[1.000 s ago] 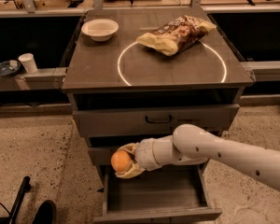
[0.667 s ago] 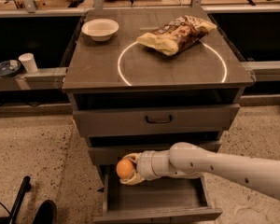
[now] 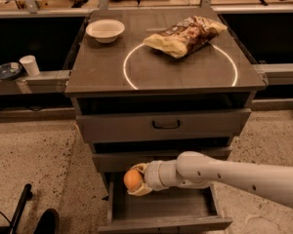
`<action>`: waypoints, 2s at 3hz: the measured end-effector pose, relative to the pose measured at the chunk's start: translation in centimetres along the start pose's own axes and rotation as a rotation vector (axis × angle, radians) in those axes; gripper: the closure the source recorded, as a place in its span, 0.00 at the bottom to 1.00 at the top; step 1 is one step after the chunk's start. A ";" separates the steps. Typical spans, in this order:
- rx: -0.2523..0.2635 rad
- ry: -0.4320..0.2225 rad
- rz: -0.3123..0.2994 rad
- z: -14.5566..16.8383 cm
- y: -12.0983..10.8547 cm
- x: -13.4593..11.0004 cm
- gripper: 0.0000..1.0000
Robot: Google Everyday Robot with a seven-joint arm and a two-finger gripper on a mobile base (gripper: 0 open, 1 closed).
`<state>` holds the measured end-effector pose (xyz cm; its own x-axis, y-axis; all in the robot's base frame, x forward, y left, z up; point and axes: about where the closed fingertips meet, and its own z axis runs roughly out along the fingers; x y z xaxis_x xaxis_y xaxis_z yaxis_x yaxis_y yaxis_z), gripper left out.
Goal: Place orange into bottom drawer
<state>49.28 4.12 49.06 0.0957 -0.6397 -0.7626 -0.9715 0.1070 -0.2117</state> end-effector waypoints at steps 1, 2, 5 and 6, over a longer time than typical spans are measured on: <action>0.051 -0.068 0.032 0.3 -1.8 2.4 1.00; 0.117 -0.169 0.034 0.1 -4.4 6.9 1.00; 0.004 -0.351 0.239 10.6 1.1 19.4 1.00; 0.030 -0.266 0.165 13.3 0.2 21.2 1.00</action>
Offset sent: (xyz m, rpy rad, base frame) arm 0.0291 -0.0552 -0.2415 0.5104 0.1702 -0.1466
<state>53.97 0.72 24.67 -0.0054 -0.3902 -0.9207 -0.9721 0.2182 -0.0867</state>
